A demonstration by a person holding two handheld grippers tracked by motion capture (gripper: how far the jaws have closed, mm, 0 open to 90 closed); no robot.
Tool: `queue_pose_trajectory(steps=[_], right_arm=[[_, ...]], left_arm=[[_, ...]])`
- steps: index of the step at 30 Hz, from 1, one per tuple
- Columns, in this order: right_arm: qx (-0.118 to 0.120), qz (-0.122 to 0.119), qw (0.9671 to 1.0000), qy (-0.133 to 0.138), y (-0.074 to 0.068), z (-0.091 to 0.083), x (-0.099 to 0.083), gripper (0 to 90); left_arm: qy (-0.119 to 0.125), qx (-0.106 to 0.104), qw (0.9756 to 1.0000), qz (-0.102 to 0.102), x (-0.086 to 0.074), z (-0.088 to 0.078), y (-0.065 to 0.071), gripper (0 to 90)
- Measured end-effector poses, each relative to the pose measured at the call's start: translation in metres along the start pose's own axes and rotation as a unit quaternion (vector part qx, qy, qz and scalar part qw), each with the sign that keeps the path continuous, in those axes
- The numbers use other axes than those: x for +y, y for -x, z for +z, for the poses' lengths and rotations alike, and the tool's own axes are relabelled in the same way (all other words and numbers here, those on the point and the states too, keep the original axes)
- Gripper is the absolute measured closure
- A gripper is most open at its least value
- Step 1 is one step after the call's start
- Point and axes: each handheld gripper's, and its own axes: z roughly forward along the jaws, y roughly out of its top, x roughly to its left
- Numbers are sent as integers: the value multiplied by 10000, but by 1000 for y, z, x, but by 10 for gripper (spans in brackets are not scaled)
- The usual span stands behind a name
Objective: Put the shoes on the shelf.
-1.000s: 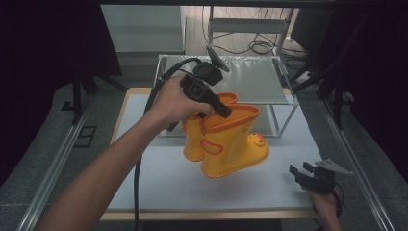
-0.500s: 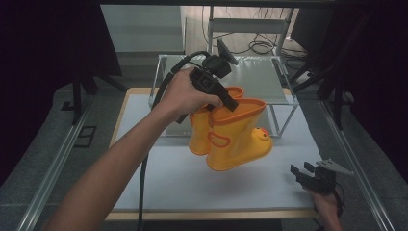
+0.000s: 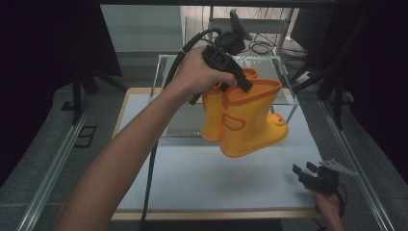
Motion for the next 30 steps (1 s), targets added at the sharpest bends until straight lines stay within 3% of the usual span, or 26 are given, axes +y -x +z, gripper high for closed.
queue_pose_trajectory(steps=[3, 8, 10, 12, 13, 18, 23, 24, 28, 29, 30], right_arm=[[0, 25, 10000, 3, 0, 0, 0, 368], [11, 22, 10000, -1, 0, 1, 0, 368], [12, 41, 10000, 2, 0, 1, -1, 368], [16, 25, 10000, 8, 0, 1, -1, 368], [19, 19, 10000, 11, 0, 1, -1, 367], [22, 68, 10000, 24, 2, 0, 0, 367], [20, 55, 10000, 37, 3, 1, 0, 367], [25, 74, 10000, 23, 2, 1, 0, 368], [22, 89, 10000, 35, 3, 1, 0, 367], [21, 90, 9999, 42, 3, 0, 0, 368], [21, 90, 9999, 42, 3, 0, 0, 368]], left_arm=[[69, -58, 9999, -57, 8, -3, -2, 823], [203, 16, 9995, -261, 22, -9, -11, 823], [206, 177, 9991, -326, 32, -9, -16, 823], [228, 202, 9988, -371, 35, -9, -18, 823], [295, 330, 9978, -499, 41, -9, -23, 823], [375, 574, 9950, -729, 49, -7, -36, 823], [613, 905, 9861, -1250, 55, -8, -59, 823], [613, 905, 9861, -1250, 55, -8, -59, 823], [756, 1226, 9766, -1598, 58, -9, -71, 823], [767, 1366, 9728, -1707, 60, -8, -75, 823], [767, 1366, 9728, -1707, 60, -8, -75, 823]])
